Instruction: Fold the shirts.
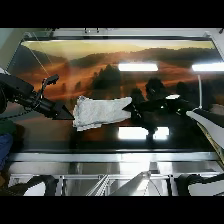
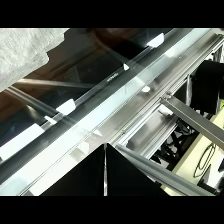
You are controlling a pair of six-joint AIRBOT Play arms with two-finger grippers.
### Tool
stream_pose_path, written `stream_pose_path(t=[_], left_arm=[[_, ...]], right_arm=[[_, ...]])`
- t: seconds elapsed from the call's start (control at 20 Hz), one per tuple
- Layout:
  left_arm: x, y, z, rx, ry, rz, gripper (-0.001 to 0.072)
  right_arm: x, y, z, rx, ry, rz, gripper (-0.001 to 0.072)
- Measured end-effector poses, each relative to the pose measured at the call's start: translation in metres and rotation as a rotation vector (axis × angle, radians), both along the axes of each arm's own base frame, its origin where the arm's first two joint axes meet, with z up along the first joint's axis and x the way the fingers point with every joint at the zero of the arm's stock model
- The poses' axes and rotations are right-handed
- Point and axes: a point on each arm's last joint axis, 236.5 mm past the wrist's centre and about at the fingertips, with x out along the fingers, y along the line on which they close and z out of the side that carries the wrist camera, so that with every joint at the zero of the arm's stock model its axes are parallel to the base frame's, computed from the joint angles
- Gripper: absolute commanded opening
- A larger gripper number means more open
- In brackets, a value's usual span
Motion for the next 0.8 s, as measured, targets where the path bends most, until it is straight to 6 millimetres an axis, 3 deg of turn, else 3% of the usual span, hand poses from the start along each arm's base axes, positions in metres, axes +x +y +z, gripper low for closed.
stream_pose_path(t=[0.1, 0.2, 0.25, 0.35, 0.4, 0.5, 0.6, 0.8], left_arm=[[-0.002, 0.0, 0.001, -0.002, 0.005, -0.005, 0.0015], [-0.002, 0.0, 0.001, -0.002, 0.007, -0.007, 0.0015], [-0.003, 0.0, 0.001, -0.003, 0.008, -0.008, 0.0015], [-0.002, 0.0, 0.001, -0.002, 0.006, -0.006, 0.0015], [-0.001, 0.0, 0.0, 0.0, 0.002, -0.002, 0.0015], [0.002, 0.0, -0.001, 0.003, -0.007, 0.007, 0.0015], [0.004, 0.0, -0.001, 0.004, -0.016, 0.011, 0.0015], [0.007, 0.0, -0.002, 0.007, -0.026, 0.015, 0.0015]], right_arm=[[0.027, -0.035, 0.046, 0.034, -0.101, -0.093, 0.0015], [0.052, -0.102, 0.103, 0.031, -0.216, -0.246, 0.0015], [0.055, -0.144, 0.133, 0.006, -0.272, -0.327, 0.0015], [0.035, -0.224, 0.176, -0.086, -0.326, -0.475, 0.0016], [0.016, -0.257, 0.186, -0.156, -0.318, -0.536, 0.0016], [-0.037, -0.32, 0.185, -0.358, -0.229, -0.663, 0.0016], [-0.091, -0.373, 0.17, -0.559, -0.082, -0.803, 0.0016], [-0.184, -0.444, 0.133, -0.872, 0.26, -0.978, 0.0016]])
